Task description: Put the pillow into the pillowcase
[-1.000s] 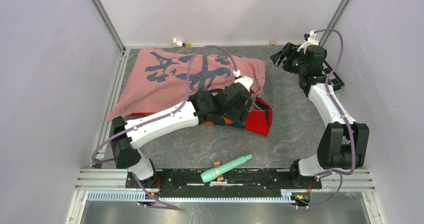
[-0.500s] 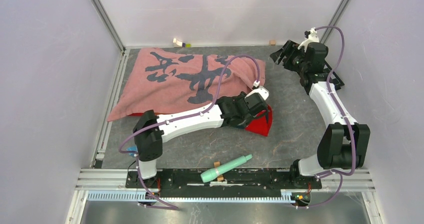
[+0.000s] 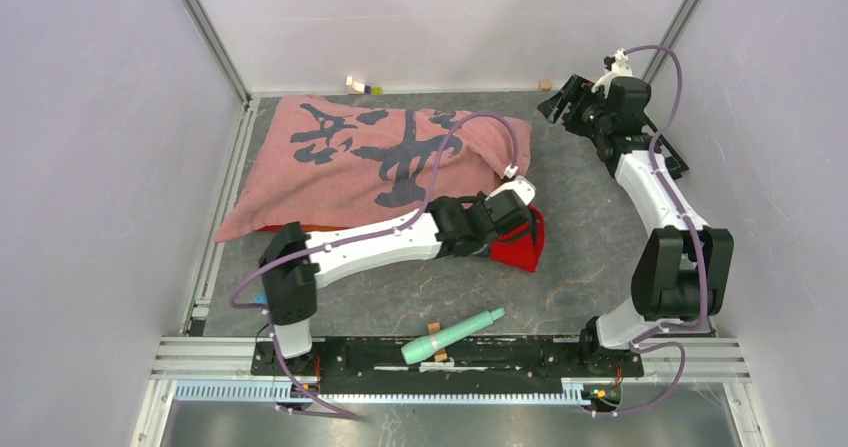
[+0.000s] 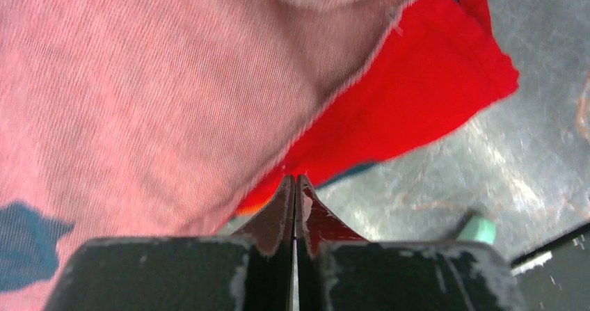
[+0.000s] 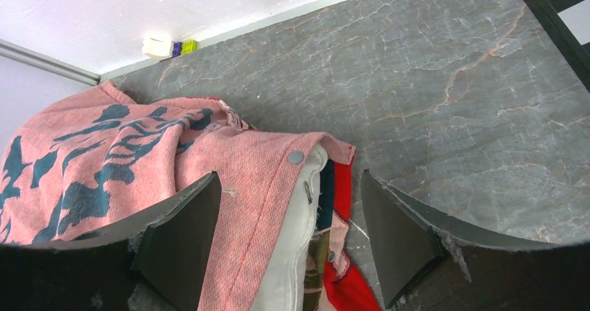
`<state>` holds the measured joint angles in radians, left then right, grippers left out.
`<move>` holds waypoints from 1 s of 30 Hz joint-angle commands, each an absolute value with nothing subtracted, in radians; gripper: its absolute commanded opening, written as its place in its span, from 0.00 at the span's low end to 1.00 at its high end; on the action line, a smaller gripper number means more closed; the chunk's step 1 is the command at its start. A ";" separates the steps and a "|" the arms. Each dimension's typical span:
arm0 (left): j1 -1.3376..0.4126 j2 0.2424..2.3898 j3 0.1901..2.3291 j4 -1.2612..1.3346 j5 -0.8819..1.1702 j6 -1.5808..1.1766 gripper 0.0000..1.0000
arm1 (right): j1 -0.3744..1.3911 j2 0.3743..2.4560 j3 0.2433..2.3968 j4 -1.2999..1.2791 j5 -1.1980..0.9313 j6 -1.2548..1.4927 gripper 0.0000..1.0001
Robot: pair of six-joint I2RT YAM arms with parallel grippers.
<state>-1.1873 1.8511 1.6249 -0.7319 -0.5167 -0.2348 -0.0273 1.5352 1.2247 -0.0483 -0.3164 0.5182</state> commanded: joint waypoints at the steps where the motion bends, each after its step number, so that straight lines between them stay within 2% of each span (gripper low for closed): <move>1: -1.203 1.626 1.561 -0.783 -0.485 -0.342 0.02 | -0.028 1.616 1.329 -0.064 -0.347 0.498 0.80; 7: -1.203 1.545 1.513 -0.801 -0.494 -0.366 0.03 | -0.027 1.713 1.384 -0.042 -0.442 0.526 0.80; 8: -1.204 1.553 1.518 -0.792 -0.487 -0.349 0.05 | -0.025 1.717 1.384 -0.041 -0.449 0.527 0.80; 12: -1.203 1.607 1.540 -0.708 -0.447 -0.242 0.38 | -0.025 1.715 1.364 -0.038 -0.455 0.530 0.81; 16: -1.203 1.710 1.597 -0.683 -0.440 -0.125 0.46 | -0.027 1.716 1.362 -0.053 -0.454 0.519 0.81; 21: -1.203 1.838 1.700 -0.723 -0.464 -0.031 0.51 | -0.026 1.717 1.358 -0.056 -0.455 0.522 0.80; 30: -1.204 1.904 1.734 -0.722 -0.539 0.036 0.52 | -0.026 1.713 1.347 -0.049 -0.454 0.522 0.80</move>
